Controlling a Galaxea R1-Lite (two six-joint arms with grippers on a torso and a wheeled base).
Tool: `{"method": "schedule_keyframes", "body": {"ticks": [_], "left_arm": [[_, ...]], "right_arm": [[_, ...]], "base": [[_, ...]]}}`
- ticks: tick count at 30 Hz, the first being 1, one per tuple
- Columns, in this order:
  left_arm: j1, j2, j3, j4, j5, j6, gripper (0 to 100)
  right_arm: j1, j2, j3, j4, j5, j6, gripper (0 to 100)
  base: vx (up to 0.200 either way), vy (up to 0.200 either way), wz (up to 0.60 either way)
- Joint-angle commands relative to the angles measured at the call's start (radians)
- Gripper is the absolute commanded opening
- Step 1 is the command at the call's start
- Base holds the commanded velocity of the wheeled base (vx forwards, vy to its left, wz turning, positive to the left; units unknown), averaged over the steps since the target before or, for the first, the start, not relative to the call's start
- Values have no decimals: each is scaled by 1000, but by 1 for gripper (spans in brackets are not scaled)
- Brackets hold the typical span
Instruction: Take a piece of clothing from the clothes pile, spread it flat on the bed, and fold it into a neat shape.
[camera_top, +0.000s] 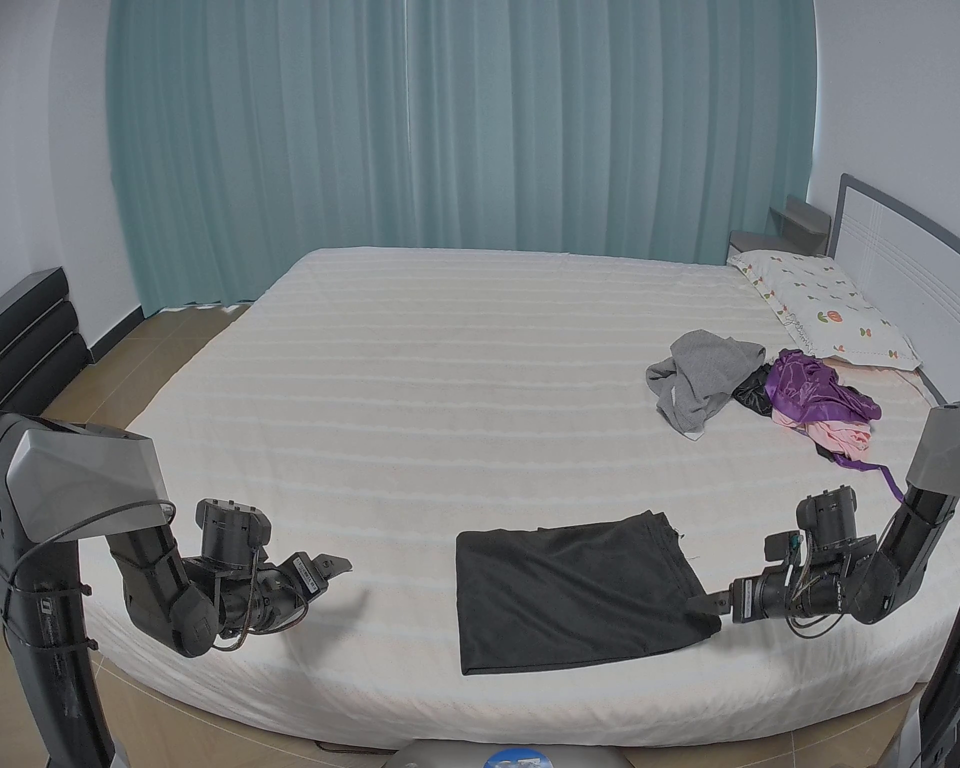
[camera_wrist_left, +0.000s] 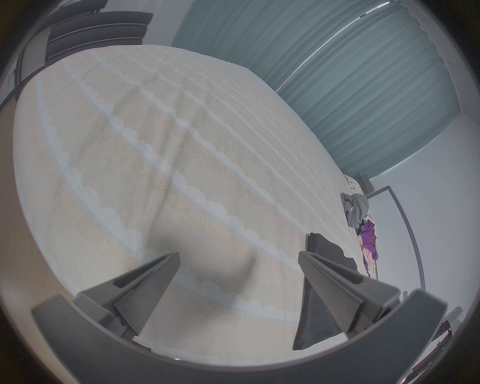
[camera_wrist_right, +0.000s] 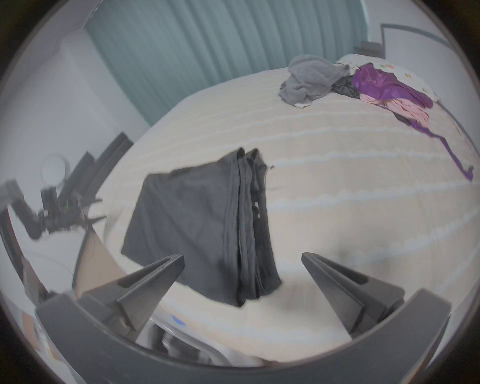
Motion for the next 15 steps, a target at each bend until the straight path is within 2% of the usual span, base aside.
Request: {"method": "schedule_keyframes", "body": {"ticks": [1, 2, 3, 4, 6, 9, 10, 15], "left_arm": [[-1, -4, 3, 0, 0, -3, 100], [1, -6, 3, 0, 0, -4, 100], [1, -6, 3, 0, 0, -4, 100], [1, -7, 6, 0, 0, -4, 100], [1, -7, 9, 0, 0, -4, 100], [1, -7, 9, 0, 0, -4, 100], [1, -6, 9, 0, 0, -4, 100], [-1, -6, 9, 0, 0, -3, 100]], "right_arm": [[20, 33, -145, 2, 51, 194, 100], [31, 50, -171, -2, 71, 245, 100], [31, 50, -171, -2, 71, 245, 100], [48, 96, -237, -2, 91, 327, 100], [55, 151, -312, -2, 91, 377, 100], [57, 202, -400, 5, 88, 401, 100], [62, 246, -476, 20, 83, 418, 100], [78, 325, -619, 49, 83, 421, 100]], "base": [[0, 0, 0], [0, 0, 0], [0, 0, 0], [0, 0, 0], [0, 0, 0], [0, 0, 0], [0, 0, 0], [0, 0, 0]]}}
